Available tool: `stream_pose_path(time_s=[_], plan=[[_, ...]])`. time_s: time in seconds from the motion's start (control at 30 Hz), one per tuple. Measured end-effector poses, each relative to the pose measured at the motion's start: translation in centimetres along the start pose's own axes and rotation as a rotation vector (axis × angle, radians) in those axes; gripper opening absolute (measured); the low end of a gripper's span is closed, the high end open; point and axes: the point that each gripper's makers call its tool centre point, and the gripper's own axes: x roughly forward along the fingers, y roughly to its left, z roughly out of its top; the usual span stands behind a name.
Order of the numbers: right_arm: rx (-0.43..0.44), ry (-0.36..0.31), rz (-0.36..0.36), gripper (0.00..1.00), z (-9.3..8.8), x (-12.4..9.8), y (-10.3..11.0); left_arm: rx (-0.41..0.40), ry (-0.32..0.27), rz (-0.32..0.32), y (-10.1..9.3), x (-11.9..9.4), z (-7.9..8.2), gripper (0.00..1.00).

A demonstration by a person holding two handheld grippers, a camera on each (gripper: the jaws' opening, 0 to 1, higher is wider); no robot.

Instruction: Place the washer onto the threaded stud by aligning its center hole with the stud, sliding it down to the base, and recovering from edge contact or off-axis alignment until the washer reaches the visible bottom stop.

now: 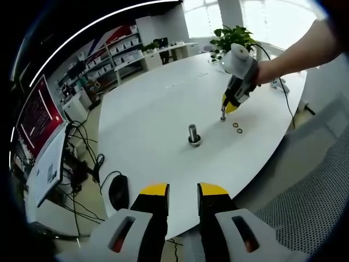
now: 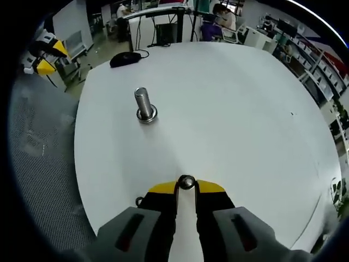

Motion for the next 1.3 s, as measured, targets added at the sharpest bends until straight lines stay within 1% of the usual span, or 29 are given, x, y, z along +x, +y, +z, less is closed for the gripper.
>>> stream_pose_path(time_s=[0.23, 0.3, 0.33, 0.4, 0.5, 0.6, 0.9, 1.03, 1.1, 1.3], plan=[[0.038, 0.029, 0.009, 0.14, -1.1, 1.2, 0.0, -0.004, 0.003, 0.001, 0.0, 0.0, -0.1, 0.18], [0.031, 0.040, 0.012, 0.14, -1.5, 1.7, -0.1, -0.005, 0.005, 0.000, 0.0, 0.0, -0.1, 0.18], [0.018, 0.056, 0.014, 0.13, -1.8, 1.8, 0.0, -0.004, 0.007, -0.001, 0.0, 0.0, -0.2, 0.18], [0.010, 0.053, 0.014, 0.12, -1.7, 1.7, 0.0, -0.001, 0.007, -0.004, -0.1, 0.1, -0.1, 0.18], [0.043, 0.036, 0.019, 0.12, -1.5, 1.7, -0.1, -0.002, 0.011, -0.006, -0.1, 0.1, -0.2, 0.18], [0.045, 0.035, 0.020, 0.12, -1.7, 1.9, 0.0, -0.006, 0.008, -0.007, -0.1, 0.1, -0.2, 0.18], [0.054, 0.031, 0.018, 0.13, -2.2, 1.5, -0.1, 0.000, 0.014, -0.008, -0.2, 0.2, -0.2, 0.18], [0.060, 0.058, 0.010, 0.14, -3.2, 1.1, -0.4, 0.002, 0.017, -0.007, -0.2, 0.2, -0.3, 0.18], [0.078, 0.061, 0.015, 0.14, -3.6, 0.9, -0.5, 0.004, 0.018, -0.007, -0.2, 0.2, -0.3, 0.18], [0.092, 0.065, 0.006, 0.15, -4.7, 0.1, -0.4, 0.011, 0.020, -0.010, -0.3, 0.2, -0.3, 0.18]])
